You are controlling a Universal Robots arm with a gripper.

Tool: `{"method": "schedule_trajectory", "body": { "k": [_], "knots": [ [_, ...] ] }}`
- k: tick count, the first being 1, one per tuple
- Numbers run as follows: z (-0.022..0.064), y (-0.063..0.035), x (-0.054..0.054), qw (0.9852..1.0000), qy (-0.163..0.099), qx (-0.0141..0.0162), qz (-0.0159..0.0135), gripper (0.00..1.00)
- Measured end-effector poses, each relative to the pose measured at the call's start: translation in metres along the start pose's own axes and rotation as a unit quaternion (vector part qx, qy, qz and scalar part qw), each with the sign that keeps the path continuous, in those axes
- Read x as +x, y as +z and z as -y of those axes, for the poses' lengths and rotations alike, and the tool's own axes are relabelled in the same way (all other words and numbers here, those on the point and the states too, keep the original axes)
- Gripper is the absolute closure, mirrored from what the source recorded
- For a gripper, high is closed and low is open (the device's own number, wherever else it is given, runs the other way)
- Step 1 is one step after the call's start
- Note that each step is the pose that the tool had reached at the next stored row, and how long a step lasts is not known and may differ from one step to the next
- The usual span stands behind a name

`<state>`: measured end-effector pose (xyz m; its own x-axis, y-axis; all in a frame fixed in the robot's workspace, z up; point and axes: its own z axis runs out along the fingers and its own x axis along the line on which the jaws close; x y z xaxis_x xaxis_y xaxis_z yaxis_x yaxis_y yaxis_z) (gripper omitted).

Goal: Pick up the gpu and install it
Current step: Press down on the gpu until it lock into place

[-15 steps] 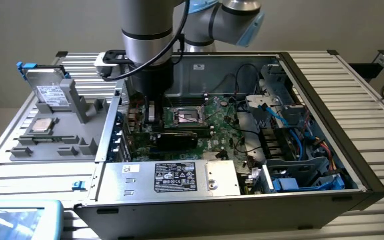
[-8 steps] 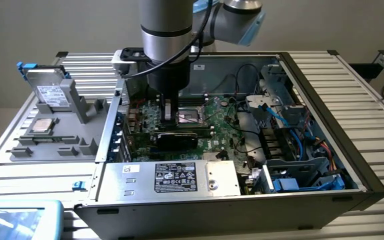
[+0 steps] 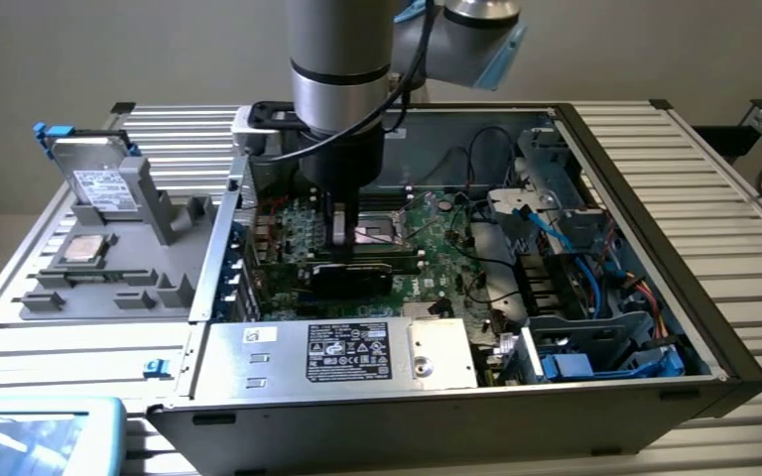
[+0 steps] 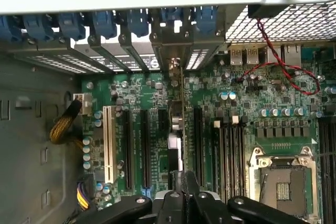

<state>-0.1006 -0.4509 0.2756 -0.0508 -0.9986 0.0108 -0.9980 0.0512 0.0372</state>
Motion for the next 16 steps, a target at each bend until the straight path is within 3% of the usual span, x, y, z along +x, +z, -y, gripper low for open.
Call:
{"method": "schedule_trajectory", "body": {
  "k": [3, 11, 13, 16],
  "knots": [
    [0.0, 0.0034, 0.0, 1.0, 0.0, -0.0035, 0.0015, 0.88],
    [0.0, 0.0126, 0.0, 1.0, 0.0, -0.0039, 0.0011, 0.88],
    [-0.0004, 0.0062, 0.0, 1.0, 0.0, -0.0039, 0.0023, 0.88],
    [-0.001, -0.007, 0.0, 1.0, 0.0, -0.0053, 0.0015, 0.88]
  ]
}}
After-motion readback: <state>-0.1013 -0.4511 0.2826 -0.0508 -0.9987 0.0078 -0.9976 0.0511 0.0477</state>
